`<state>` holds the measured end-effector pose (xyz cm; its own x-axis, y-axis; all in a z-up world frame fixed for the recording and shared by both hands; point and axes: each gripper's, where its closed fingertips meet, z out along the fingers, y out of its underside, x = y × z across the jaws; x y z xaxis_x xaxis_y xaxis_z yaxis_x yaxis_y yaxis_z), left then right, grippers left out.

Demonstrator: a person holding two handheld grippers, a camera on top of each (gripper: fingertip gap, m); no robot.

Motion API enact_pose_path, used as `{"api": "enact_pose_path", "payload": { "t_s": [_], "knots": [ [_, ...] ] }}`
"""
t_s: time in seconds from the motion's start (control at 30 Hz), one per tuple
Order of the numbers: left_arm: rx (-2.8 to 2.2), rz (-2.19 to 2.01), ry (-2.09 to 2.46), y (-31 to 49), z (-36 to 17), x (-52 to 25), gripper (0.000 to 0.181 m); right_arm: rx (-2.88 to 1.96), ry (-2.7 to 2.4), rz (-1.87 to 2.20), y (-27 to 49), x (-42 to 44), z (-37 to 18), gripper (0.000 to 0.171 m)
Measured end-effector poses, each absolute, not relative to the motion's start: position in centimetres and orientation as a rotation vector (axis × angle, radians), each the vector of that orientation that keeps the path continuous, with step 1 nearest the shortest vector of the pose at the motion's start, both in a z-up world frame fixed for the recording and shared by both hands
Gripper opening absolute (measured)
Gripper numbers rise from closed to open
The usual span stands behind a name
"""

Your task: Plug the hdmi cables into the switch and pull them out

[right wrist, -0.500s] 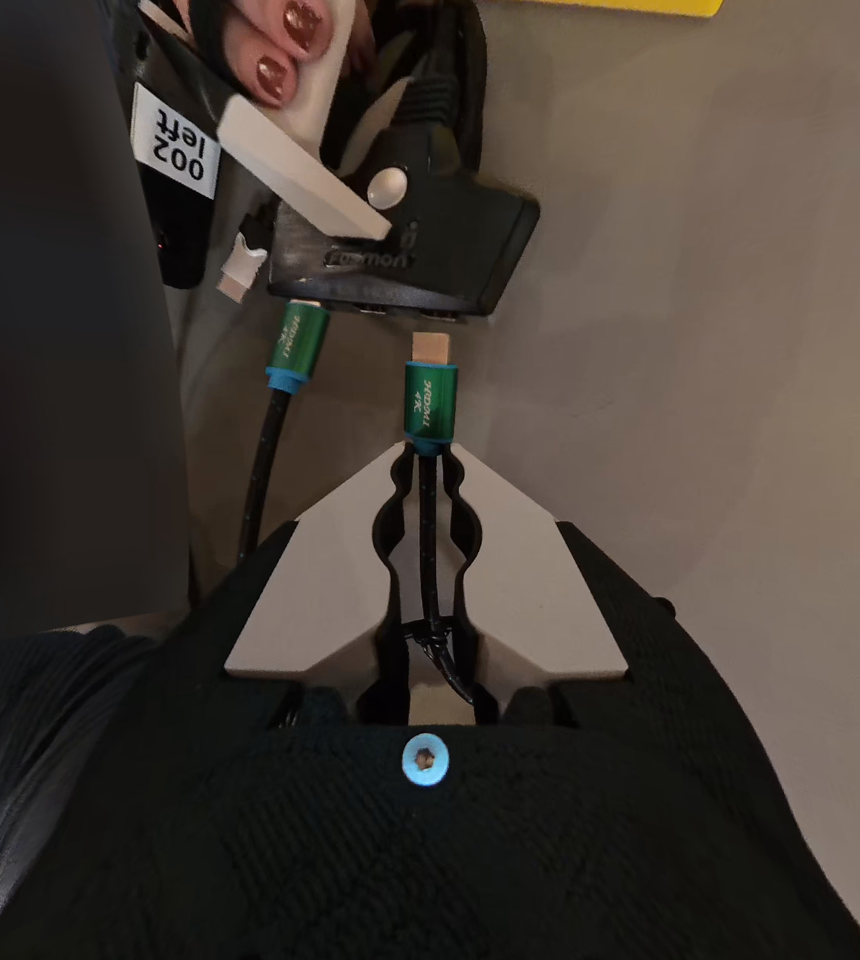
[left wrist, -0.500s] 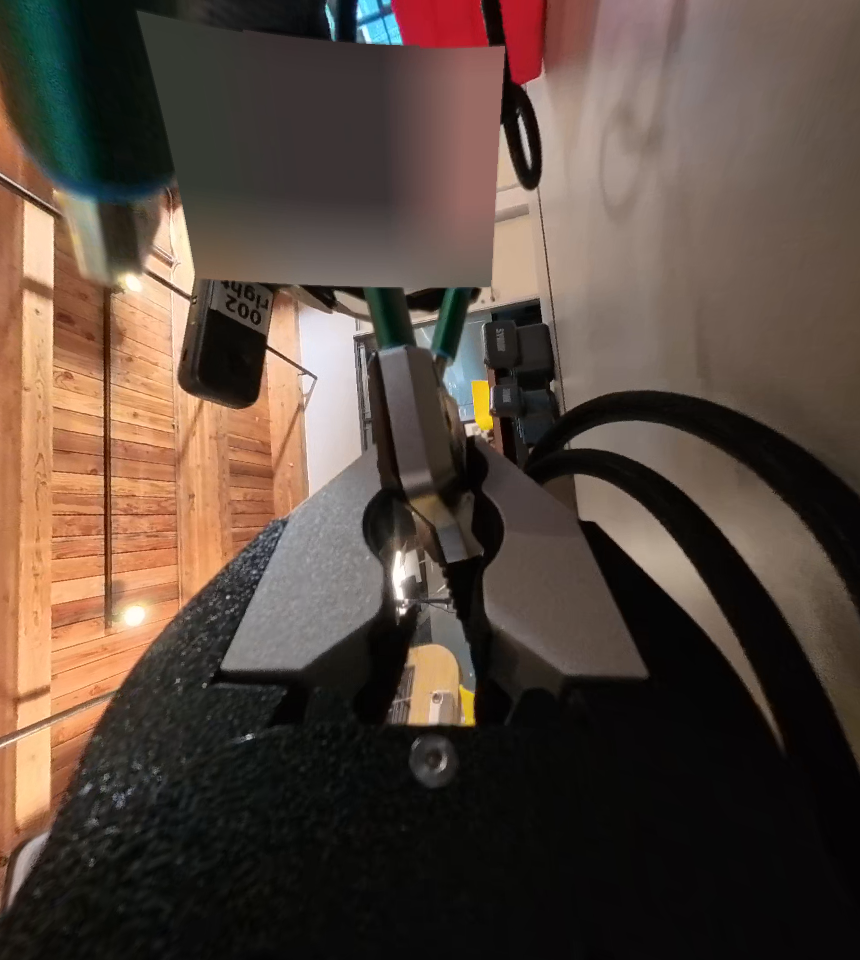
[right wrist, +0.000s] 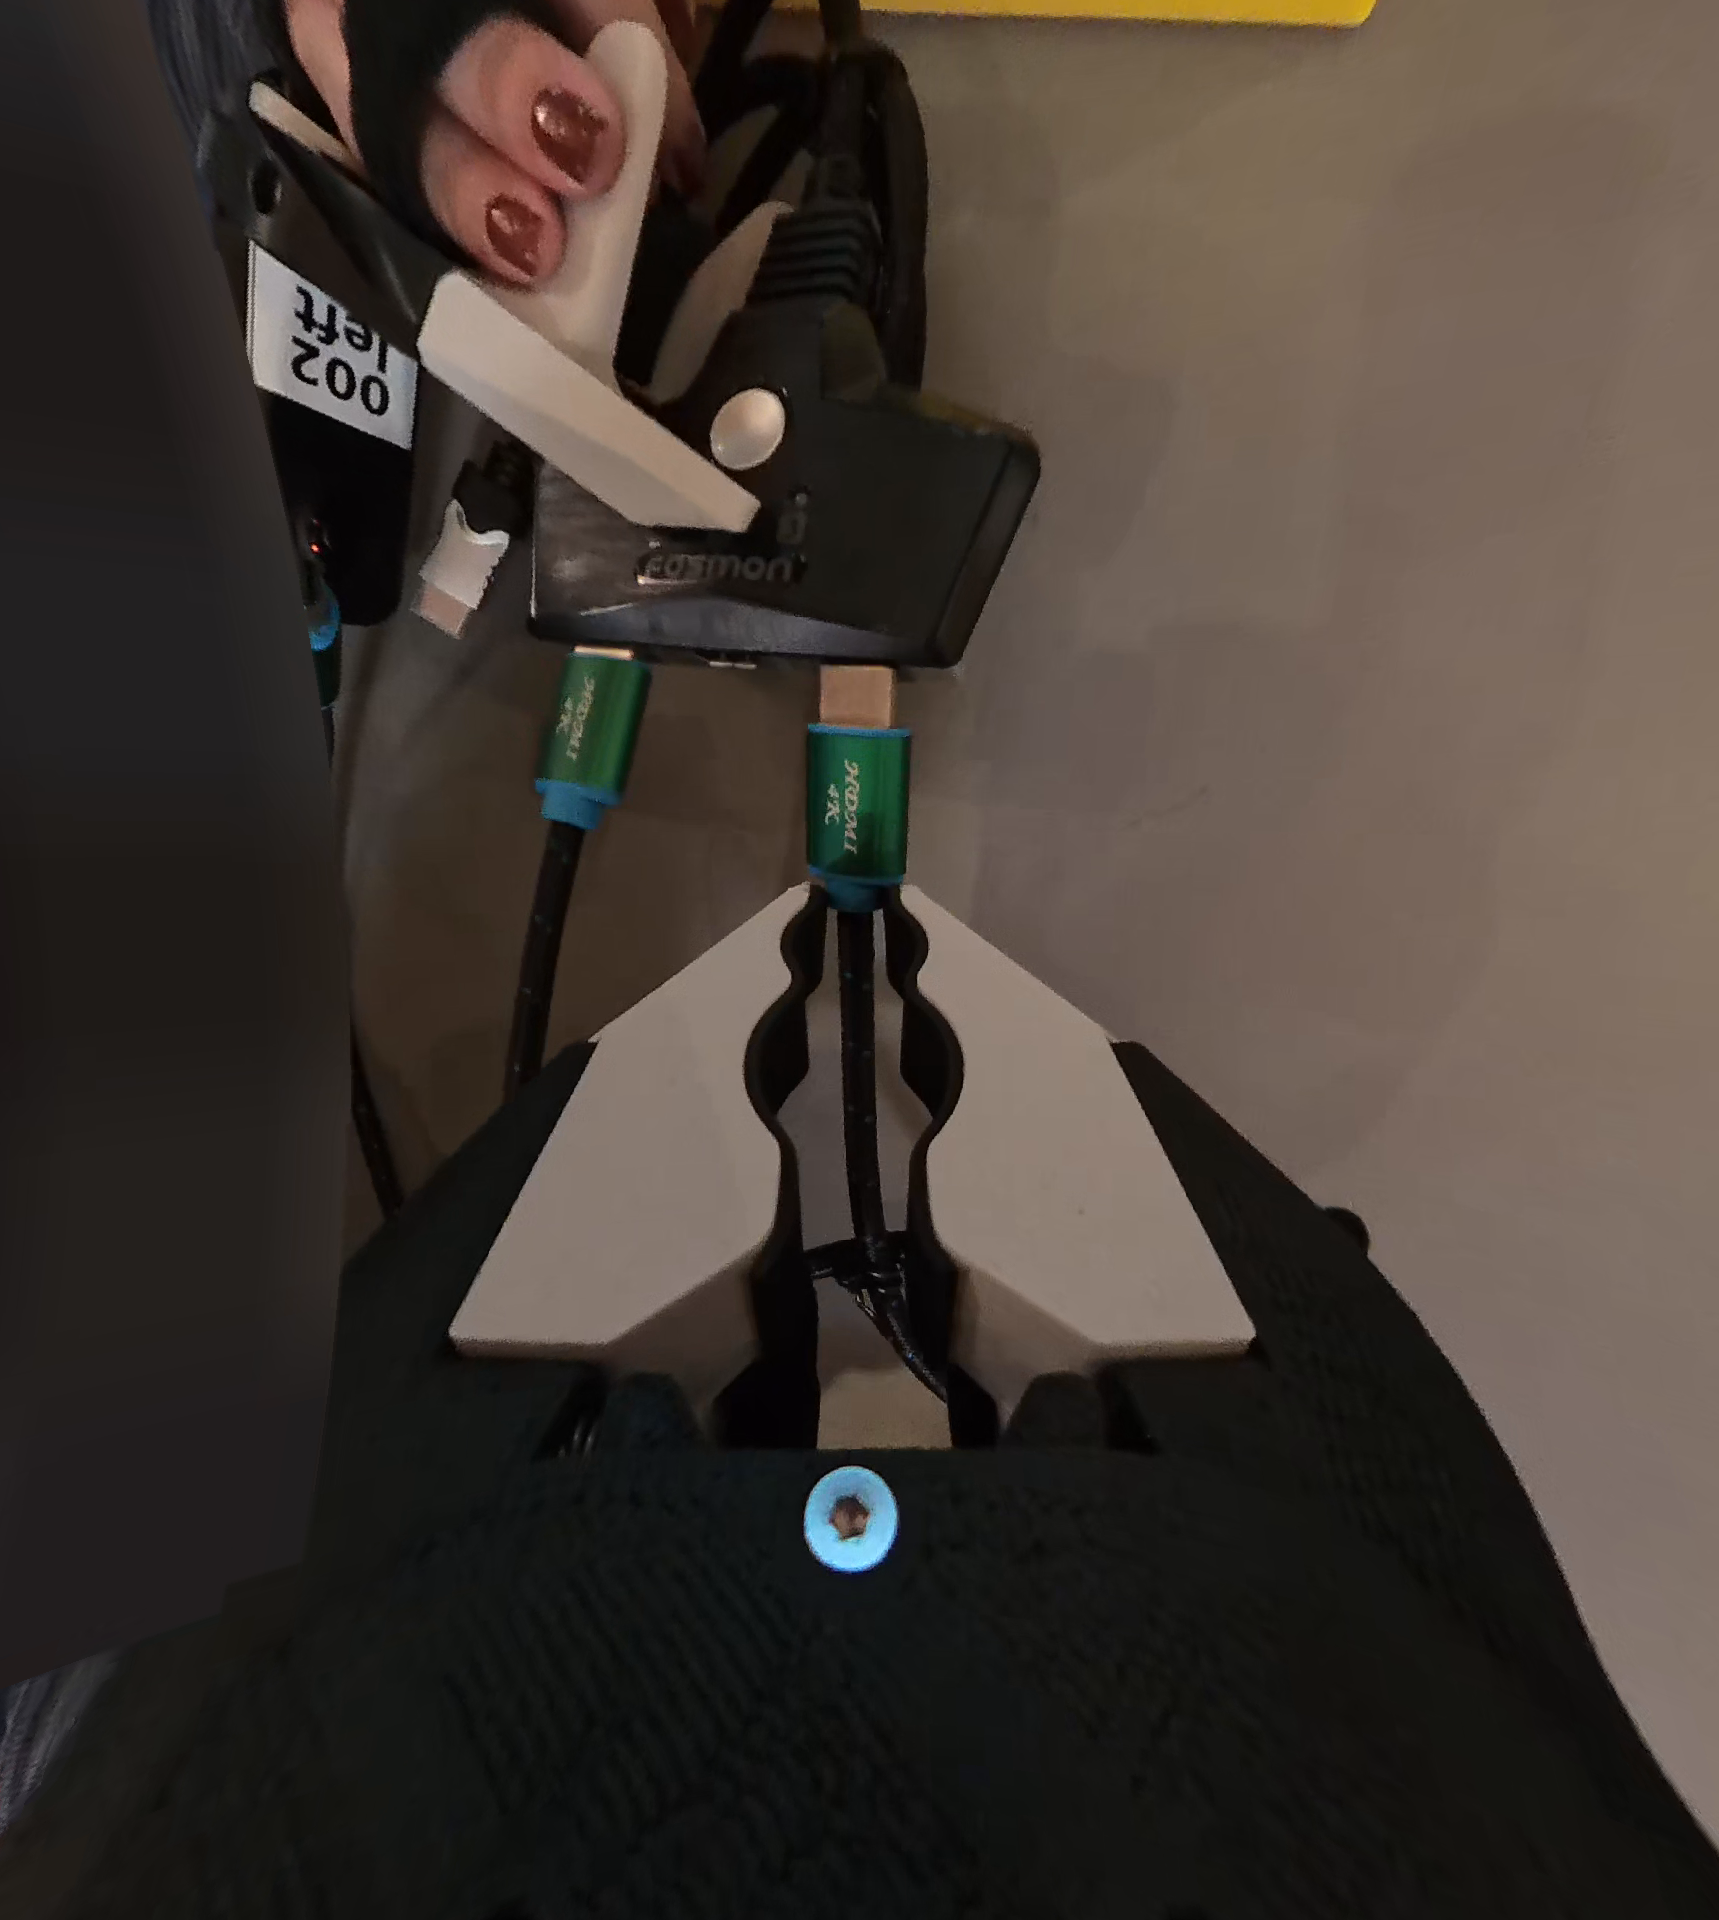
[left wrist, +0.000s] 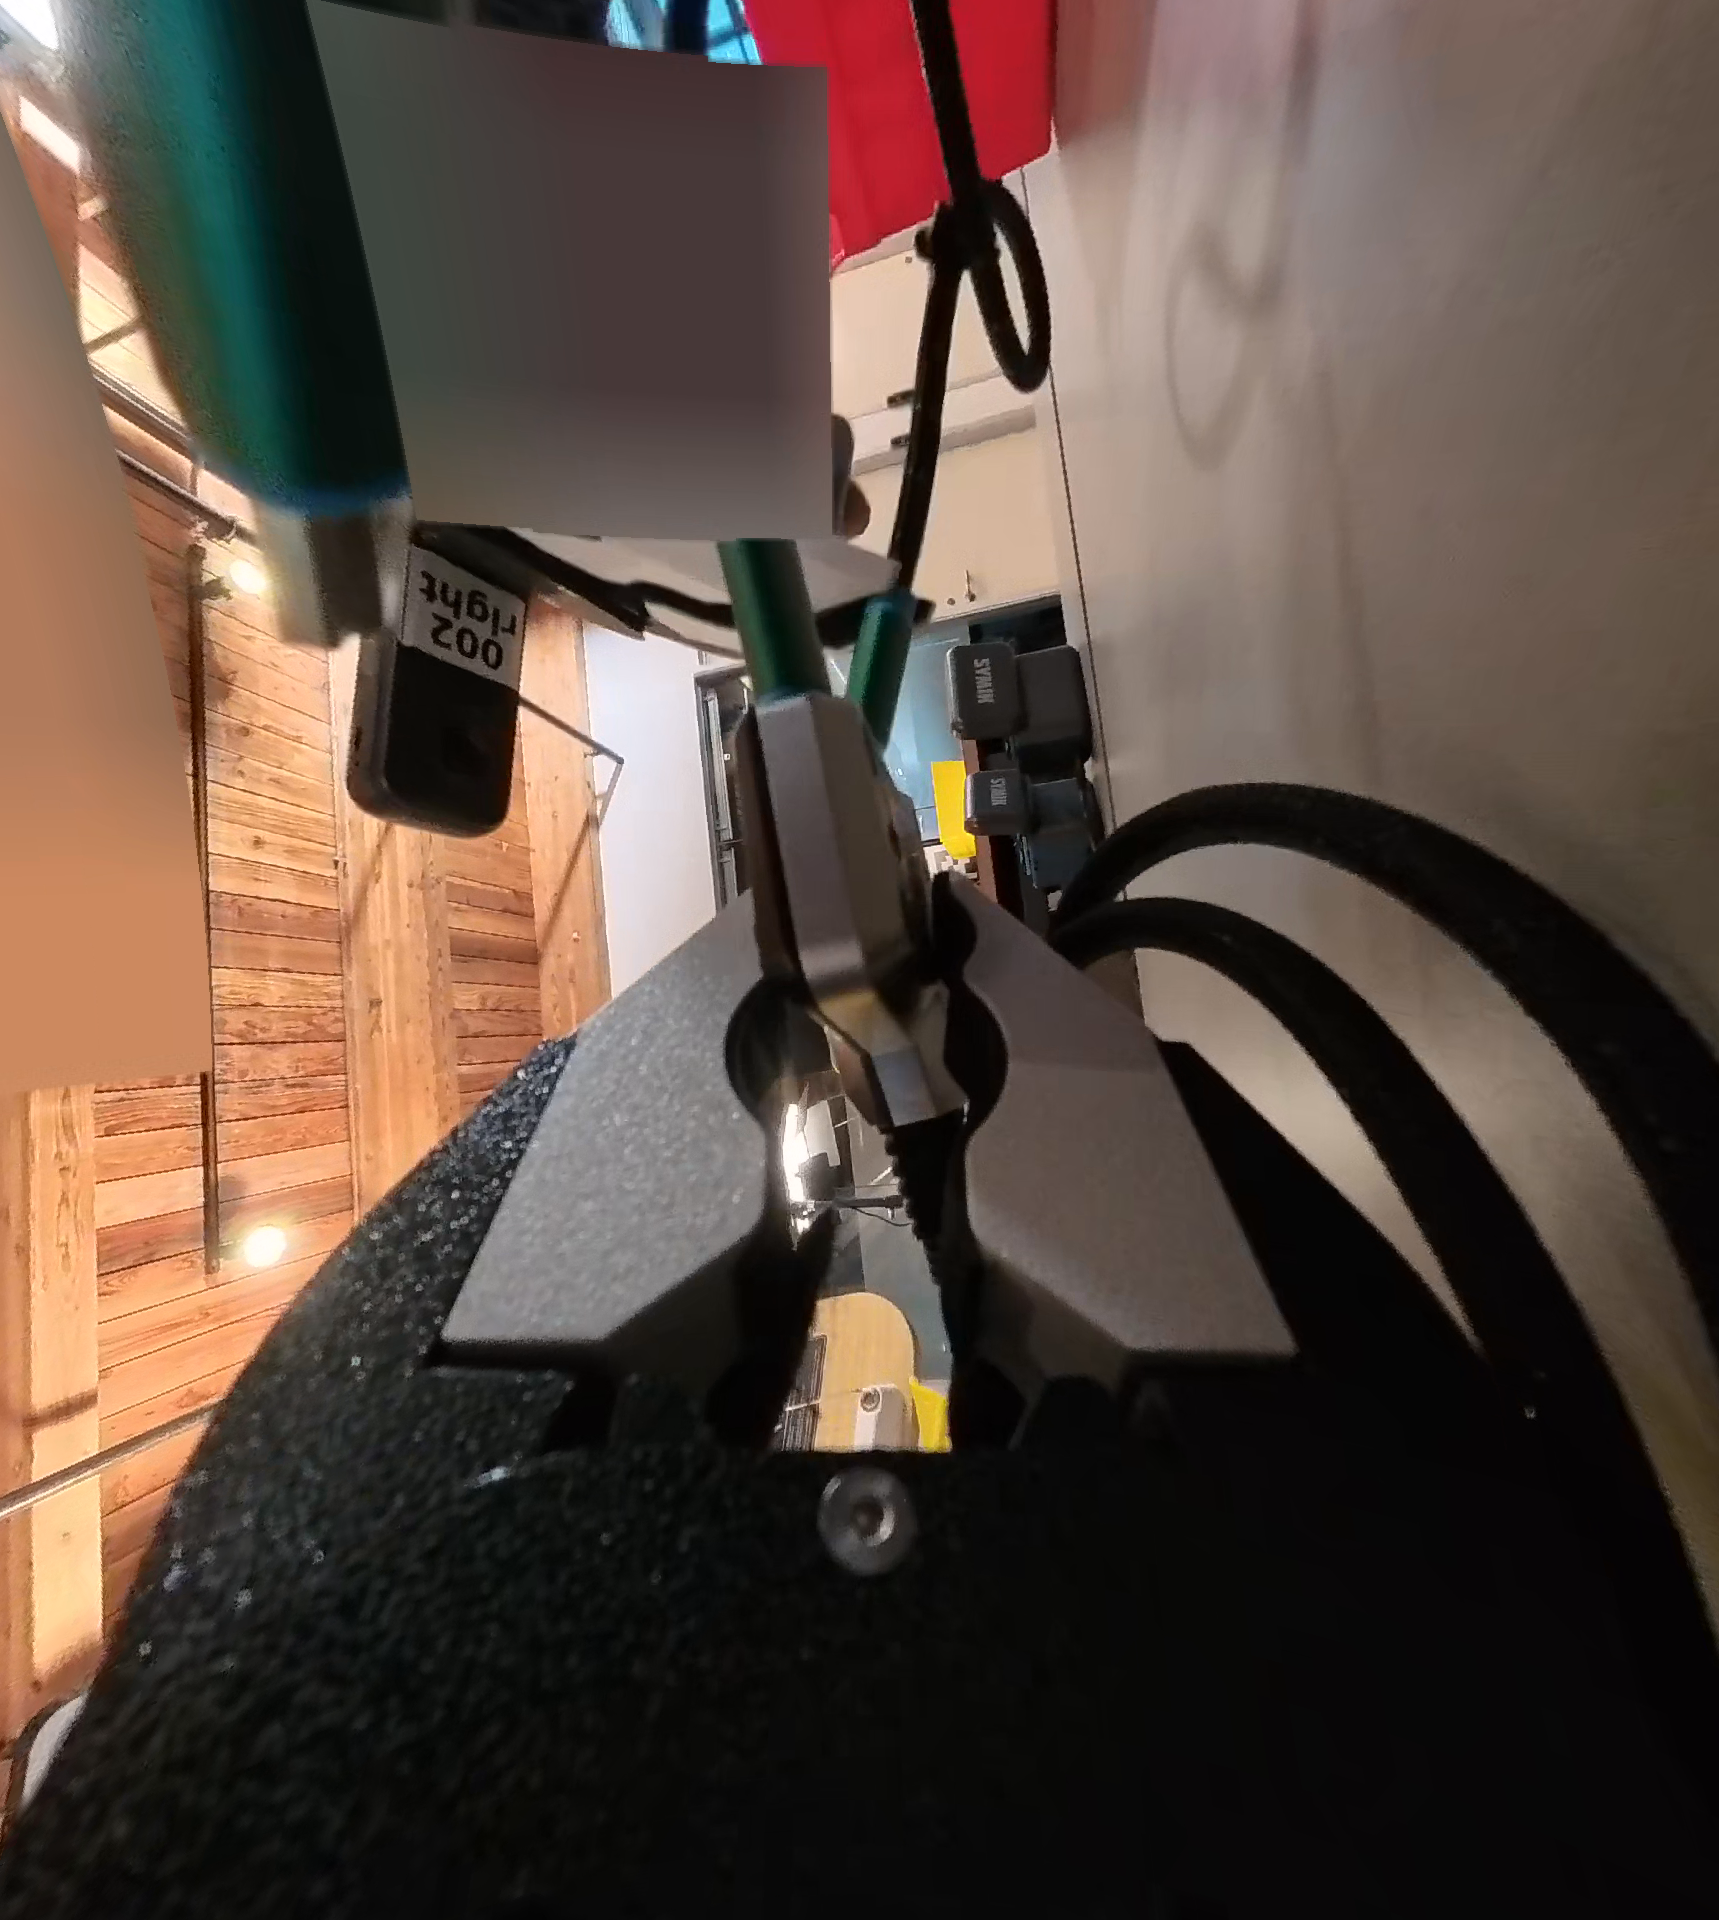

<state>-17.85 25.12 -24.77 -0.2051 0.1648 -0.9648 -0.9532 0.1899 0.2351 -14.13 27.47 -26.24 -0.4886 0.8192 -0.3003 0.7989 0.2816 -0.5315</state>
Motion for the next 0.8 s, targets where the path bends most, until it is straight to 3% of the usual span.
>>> {"api": "enact_pose_path", "payload": {
  "t_s": [0.8],
  "knots": [
    [-0.817,1.33,1.514,24.8,-26.0,-16.8,0.022,-1.665,-2.605,0.874,27.2,-13.1,-28.1,0.009]
  ]
}}
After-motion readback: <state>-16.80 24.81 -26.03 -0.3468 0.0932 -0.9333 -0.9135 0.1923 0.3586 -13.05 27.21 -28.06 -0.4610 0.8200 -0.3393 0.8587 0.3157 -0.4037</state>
